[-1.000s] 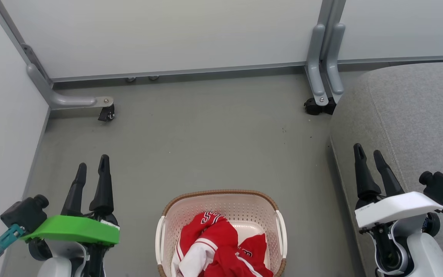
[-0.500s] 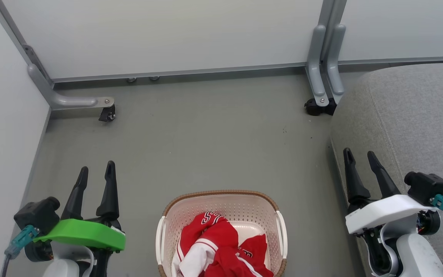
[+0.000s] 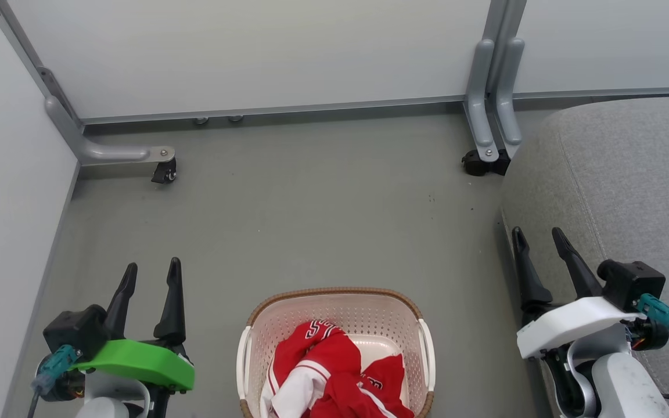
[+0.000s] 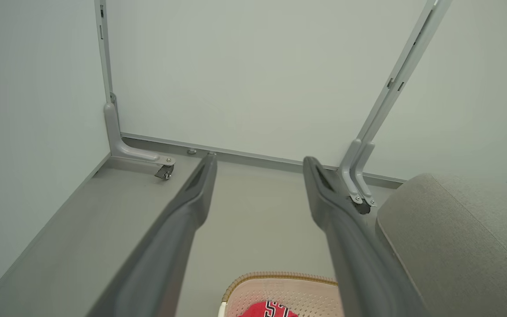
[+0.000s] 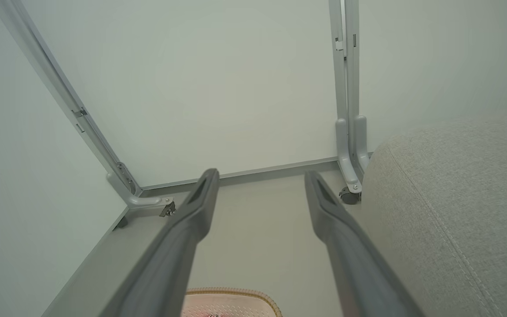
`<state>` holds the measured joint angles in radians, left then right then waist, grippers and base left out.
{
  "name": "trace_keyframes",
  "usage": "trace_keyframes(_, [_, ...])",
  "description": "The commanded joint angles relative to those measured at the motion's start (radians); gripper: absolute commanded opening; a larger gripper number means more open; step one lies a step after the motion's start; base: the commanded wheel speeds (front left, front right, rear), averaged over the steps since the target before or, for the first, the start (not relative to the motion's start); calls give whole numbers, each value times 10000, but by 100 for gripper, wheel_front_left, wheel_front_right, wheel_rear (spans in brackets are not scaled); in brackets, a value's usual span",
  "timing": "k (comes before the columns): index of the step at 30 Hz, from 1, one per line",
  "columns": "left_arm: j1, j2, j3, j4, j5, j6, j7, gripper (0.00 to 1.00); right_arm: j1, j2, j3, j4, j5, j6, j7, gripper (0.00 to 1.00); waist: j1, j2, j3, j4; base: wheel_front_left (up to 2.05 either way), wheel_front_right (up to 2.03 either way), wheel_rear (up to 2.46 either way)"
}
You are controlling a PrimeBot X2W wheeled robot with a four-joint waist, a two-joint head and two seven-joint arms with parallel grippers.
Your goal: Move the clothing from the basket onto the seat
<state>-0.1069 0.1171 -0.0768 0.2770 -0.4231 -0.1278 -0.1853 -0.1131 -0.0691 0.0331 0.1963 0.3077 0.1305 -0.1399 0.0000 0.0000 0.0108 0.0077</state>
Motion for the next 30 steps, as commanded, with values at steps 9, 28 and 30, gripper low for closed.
trace_keyframes(9, [-161,32,6,154,907,-41,-248,100,10,50,37,-92,-874,3,-85,100,0,0,13,12,0,0,0])
trace_keyframes(28, [-185,-4,-35,427,2038,-40,-630,100,169,127,-17,-261,-2019,2,-289,100,0,0,77,115,0,0,0])
trace_keyframes(30, [-183,-29,-6,448,2181,-41,-662,100,182,132,-23,-272,-2105,2,-325,100,0,0,93,118,0,0,0])
